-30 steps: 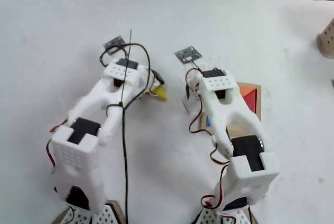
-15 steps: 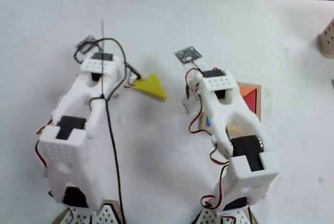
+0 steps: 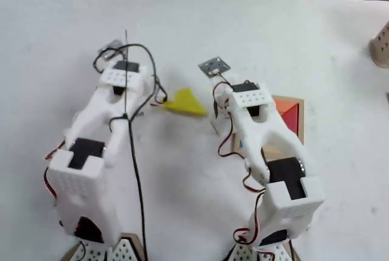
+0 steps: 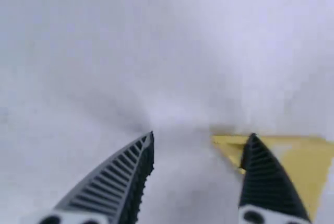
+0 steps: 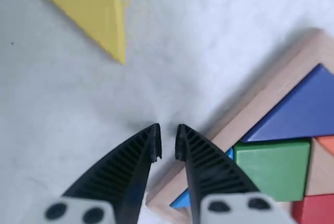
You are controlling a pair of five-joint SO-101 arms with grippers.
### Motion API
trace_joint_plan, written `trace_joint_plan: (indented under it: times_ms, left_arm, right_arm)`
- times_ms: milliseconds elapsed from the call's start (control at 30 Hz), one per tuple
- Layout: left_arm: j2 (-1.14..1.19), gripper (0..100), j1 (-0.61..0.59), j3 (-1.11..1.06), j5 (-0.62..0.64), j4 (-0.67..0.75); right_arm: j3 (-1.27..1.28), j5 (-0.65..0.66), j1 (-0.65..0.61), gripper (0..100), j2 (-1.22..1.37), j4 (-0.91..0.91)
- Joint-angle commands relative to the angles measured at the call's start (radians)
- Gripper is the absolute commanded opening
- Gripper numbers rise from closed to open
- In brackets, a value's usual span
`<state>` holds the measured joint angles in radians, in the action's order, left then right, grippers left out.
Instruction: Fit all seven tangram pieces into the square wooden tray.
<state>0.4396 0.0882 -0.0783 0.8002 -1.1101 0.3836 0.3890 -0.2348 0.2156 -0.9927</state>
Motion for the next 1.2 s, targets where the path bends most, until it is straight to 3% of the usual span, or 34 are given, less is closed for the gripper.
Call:
trace_joint_plan:
  times_ms: [0, 67, 167, 433, 600, 733, 900, 1167]
  left_arm:
    - [-0.153, 1, 0.051, -0.003, -0.110, 0.006]
    - [-0.211, 7, 0.059, -0.012, -0.140, 0.002]
    - [-0.252, 2, 0.093, -0.074, -0.140, 0.057]
    - [-0.196, 2, 0.228, -0.141, -0.137, 0.446]
    - [-0.041, 2, 0.226, -0.023, 0.021, 0.560]
    - [0.096, 2, 0.242, 0.087, 0.002, 0.549]
    - [0.113, 2, 0.283, 0.141, -0.009, 0.381]
    - [0.114, 2, 0.332, 0.137, -0.181, 0.106]
  right_arm:
    - [0.002, 0.014, -0.007, 6.3, -0.035, 0.005]
    - [0.002, 0.014, -0.007, 6.3, -0.035, 0.005]
    - [0.002, 0.014, -0.007, 6.3, -0.035, 0.005]
    - [0.002, 0.014, -0.007, 6.3, -0.035, 0.005]
    - [0.002, 0.014, -0.007, 6.3, -0.035, 0.005]
    - [0.002, 0.014, -0.007, 6.3, -0.035, 0.005]
    - [0.002, 0.015, -0.005, 6.3, -0.035, 0.005]
    - [0.000, 0.015, -0.001, 6.3, -0.035, 0.007]
